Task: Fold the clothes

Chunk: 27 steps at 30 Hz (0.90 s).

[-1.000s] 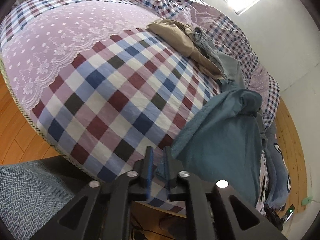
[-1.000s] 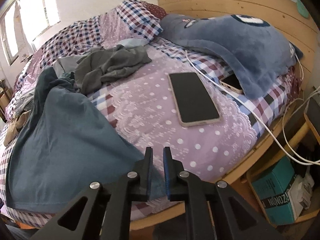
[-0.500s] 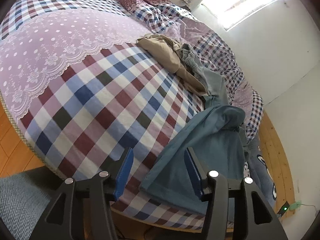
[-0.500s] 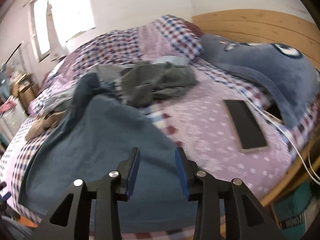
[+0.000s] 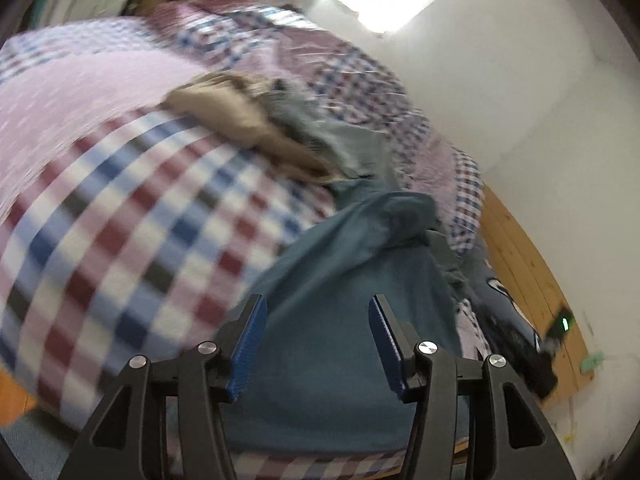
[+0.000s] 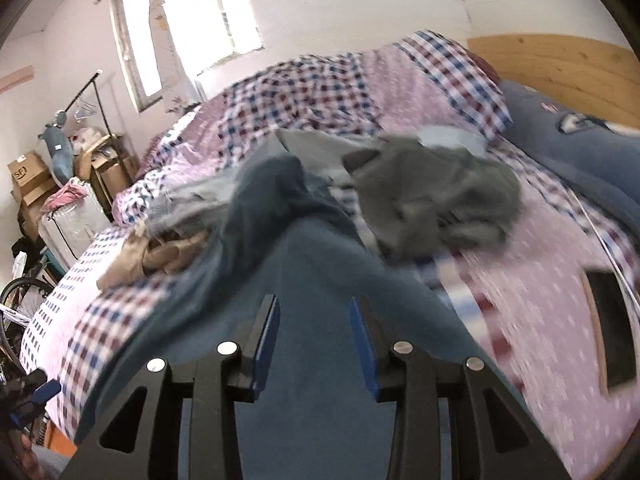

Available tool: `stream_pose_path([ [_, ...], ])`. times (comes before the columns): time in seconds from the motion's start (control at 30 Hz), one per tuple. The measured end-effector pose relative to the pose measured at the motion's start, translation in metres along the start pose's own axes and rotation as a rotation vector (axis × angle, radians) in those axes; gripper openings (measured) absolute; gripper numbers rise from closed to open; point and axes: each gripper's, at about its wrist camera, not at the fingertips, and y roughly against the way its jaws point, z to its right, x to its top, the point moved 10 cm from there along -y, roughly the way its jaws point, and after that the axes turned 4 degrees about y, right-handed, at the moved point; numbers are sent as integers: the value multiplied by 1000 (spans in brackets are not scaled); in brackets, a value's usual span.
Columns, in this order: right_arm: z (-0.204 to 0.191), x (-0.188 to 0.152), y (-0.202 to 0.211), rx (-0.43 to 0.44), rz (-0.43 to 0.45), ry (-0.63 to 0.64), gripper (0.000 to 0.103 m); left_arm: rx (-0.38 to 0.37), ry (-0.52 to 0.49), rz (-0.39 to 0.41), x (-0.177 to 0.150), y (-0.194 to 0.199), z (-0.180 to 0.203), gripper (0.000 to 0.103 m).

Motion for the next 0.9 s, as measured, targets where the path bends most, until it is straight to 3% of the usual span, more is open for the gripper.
stream_pose_path([
  [0.13, -10, 37, -26, 25, 71, 28, 40, -193, -38, 124, 29, 11, 50, 58],
  [0.23, -10, 48, -43, 49, 110, 14, 42, -334, -77, 236, 58, 20, 86, 91],
  [0.27, -7, 46, -51, 55, 106, -5, 42, -341, -100, 247, 66, 13, 94, 92],
  [0.4, -1, 47, -75, 60, 53, -17, 42, -276, -188, 153, 81, -51, 120, 92],
  [0.6, 21, 65, -74, 68, 84, -23, 42, -215, -369, 5, 78, -139, 178, 92],
  [0.9, 77, 70, -80, 86, 68, -224, 44, -147, -571, -129, 84, -228, 253, 92],
])
